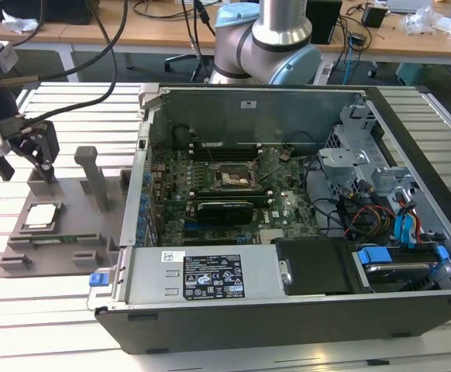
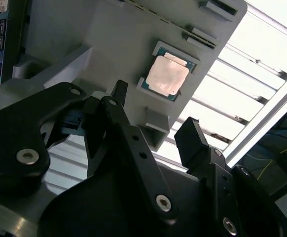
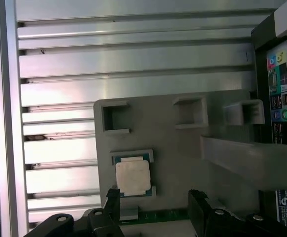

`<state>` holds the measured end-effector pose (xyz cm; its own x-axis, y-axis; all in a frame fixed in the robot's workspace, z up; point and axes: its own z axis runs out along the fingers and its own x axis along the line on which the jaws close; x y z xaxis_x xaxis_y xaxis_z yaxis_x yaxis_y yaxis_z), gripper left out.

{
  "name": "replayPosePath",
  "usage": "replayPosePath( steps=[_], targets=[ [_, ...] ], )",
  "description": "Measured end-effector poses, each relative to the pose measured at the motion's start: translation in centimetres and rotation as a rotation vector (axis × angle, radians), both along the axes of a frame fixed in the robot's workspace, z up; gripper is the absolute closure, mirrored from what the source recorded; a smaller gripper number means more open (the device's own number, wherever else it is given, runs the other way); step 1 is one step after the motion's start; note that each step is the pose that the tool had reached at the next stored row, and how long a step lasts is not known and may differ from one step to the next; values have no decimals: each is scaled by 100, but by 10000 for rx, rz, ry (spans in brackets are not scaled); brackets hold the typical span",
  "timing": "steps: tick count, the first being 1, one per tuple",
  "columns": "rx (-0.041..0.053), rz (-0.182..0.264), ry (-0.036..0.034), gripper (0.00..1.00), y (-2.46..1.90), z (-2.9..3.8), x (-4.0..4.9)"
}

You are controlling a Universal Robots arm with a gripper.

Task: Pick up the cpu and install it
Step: 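Pick up the cpu and move it towards the insertion slot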

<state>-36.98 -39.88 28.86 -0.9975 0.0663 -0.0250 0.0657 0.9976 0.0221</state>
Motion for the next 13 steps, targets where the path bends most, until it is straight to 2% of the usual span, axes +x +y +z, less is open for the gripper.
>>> replayPosePath(
  steps=[4,8,9,12,13],
  targets=[
    [1,0,0,34,0,-35,0],
    [0,0,0,34,0,-126,0],
    [-28,4,0,34,1,-144,-1],
    [-240,65,0,34,1,-168,0],
    [-257,114,-2,34,1,-178,0]
  ],
)
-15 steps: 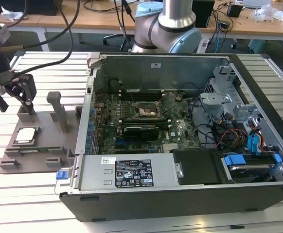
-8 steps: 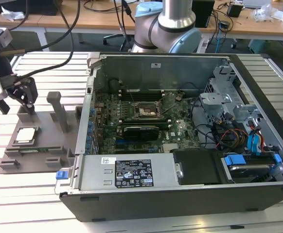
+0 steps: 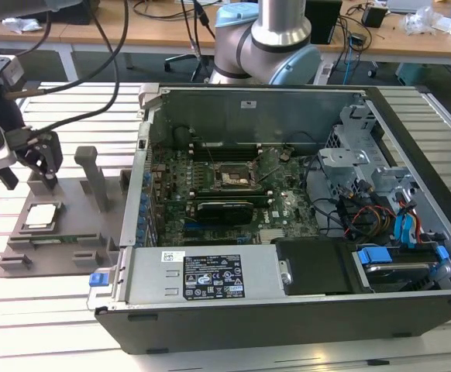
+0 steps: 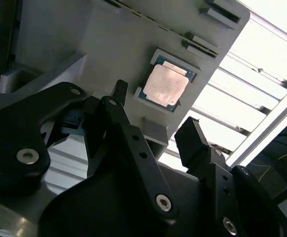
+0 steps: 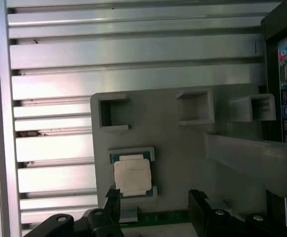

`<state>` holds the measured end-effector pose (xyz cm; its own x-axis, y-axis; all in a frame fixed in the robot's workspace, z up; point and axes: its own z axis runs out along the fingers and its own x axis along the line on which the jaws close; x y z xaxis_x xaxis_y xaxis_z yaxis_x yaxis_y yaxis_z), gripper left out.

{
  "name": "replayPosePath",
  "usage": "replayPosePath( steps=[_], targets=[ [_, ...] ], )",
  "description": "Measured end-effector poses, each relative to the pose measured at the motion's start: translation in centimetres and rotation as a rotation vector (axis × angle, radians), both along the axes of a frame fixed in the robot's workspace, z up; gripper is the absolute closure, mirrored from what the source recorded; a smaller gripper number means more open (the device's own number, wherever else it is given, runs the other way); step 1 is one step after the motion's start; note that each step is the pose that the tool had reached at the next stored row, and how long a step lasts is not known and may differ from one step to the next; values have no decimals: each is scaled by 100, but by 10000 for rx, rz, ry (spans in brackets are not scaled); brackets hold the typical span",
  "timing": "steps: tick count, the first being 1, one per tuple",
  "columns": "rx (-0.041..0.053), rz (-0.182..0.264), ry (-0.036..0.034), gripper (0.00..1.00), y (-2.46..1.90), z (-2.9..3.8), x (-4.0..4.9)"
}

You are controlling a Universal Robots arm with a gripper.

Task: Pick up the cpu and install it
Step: 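Pick up the cpu and move it towards the insertion slot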

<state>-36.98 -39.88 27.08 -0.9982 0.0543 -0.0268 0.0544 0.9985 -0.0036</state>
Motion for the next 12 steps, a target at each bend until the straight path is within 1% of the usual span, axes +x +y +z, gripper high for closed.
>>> replayPosePath(
  steps=[3,5,6,8,12],
  targets=[
    [-7,289,3,34,3,-42,-17],
    [-6,389,2,34,3,-67,-37],
    [-5,403,0,34,3,-83,-49],
    [-6,404,1,34,3,-139,-93],
    [-6,404,2,34,3,-203,-104]
  ],
)
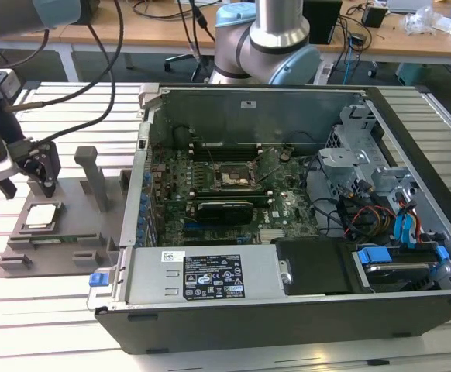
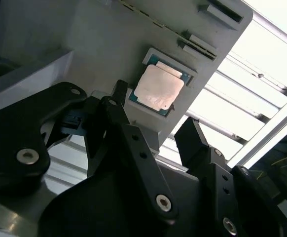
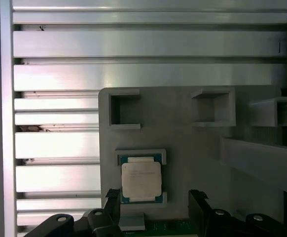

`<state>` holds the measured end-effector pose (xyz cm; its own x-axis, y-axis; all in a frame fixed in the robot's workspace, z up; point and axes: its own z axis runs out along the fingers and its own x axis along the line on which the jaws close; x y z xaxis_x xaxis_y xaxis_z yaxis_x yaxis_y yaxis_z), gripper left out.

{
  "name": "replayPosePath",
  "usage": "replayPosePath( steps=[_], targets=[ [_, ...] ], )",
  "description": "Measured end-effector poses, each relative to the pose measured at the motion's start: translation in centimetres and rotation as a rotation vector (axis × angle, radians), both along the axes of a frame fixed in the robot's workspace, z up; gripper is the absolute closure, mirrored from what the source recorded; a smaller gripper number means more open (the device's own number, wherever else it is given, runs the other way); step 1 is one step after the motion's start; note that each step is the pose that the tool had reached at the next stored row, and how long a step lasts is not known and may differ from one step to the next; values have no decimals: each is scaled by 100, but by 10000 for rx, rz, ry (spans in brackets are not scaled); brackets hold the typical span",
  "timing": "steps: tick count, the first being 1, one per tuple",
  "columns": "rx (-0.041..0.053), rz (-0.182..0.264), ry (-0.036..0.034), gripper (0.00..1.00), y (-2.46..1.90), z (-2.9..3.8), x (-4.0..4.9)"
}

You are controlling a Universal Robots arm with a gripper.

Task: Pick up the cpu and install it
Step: 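Pick up the cpu and move it towards the insertion slot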

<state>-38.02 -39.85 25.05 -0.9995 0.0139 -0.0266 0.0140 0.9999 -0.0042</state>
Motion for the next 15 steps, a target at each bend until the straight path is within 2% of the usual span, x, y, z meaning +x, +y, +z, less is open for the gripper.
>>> replayPosePath(
  steps=[8,15],
  targets=[
    [0,0,0,34,0,-111,-13],
    [0,1,0,34,0,-182,-16]
  ],
)
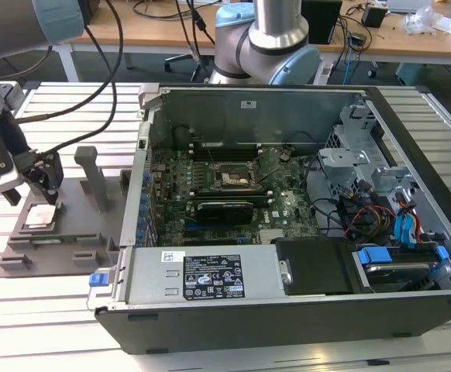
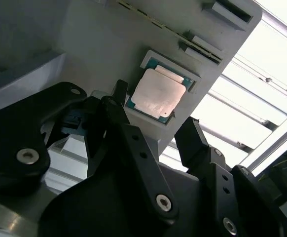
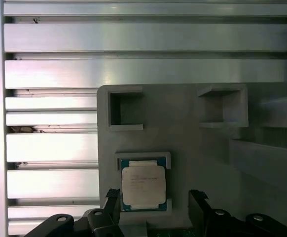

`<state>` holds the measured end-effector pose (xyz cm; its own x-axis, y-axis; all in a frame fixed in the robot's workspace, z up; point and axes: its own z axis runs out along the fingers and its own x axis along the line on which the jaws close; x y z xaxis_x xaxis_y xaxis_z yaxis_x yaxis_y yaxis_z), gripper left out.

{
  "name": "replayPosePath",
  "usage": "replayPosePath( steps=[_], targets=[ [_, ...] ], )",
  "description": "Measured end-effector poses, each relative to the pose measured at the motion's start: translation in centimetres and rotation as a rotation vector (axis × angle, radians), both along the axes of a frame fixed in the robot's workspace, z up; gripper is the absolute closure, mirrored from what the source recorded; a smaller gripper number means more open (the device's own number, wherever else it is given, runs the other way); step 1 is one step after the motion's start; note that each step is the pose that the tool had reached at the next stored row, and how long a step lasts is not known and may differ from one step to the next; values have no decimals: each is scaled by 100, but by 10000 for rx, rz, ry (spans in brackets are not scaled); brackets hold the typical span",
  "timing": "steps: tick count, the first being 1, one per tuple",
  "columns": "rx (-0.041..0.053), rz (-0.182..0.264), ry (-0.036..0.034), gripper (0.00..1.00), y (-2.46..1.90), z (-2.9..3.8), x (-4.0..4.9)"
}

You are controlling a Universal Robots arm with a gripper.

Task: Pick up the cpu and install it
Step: 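Pick up the cpu and move it towards the insertion slot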

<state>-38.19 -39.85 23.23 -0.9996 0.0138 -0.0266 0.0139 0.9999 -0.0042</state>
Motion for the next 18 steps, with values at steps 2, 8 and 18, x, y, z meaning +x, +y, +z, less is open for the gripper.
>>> replayPosePath(
  steps=[2,8,18],
  targets=[
    [0,0,0,34,0,-27,0],
    [0,-1,-1,34,0,-77,0],
    [0,-1,-1,34,0,-253,-2]
  ],
)
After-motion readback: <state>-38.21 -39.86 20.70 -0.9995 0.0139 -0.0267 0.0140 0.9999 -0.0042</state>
